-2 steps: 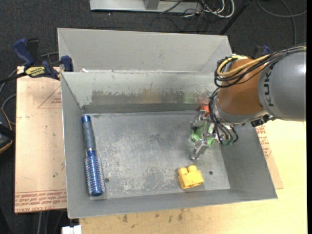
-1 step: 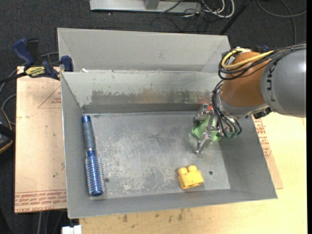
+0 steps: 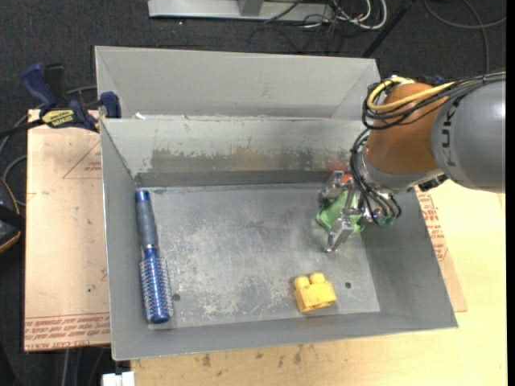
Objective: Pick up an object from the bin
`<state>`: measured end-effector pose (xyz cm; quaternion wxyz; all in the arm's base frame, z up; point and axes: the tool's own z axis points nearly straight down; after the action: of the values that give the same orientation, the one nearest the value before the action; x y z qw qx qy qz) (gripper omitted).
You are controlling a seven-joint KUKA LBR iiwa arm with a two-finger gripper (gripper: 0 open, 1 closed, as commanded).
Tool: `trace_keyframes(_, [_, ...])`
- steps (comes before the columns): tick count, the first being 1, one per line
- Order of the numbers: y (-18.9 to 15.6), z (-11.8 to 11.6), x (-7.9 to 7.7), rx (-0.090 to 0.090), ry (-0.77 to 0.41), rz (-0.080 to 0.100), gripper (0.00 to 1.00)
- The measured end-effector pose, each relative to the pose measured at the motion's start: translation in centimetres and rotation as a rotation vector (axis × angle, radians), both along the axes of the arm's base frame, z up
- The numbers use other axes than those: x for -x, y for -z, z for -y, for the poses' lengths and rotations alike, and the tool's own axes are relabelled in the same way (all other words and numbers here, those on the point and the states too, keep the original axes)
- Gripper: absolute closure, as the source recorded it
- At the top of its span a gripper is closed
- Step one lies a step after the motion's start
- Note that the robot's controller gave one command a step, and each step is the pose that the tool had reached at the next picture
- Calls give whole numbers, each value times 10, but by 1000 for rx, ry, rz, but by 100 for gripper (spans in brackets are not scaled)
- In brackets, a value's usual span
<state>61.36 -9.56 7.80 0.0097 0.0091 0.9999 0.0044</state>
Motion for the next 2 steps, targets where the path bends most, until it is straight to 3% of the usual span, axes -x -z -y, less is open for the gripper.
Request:
trace_keyframes(1, [1, 30, -23, 6, -91, -2, 0])
trace_keyframes(2, [4, 43, -43, 1, -170, -8, 0])
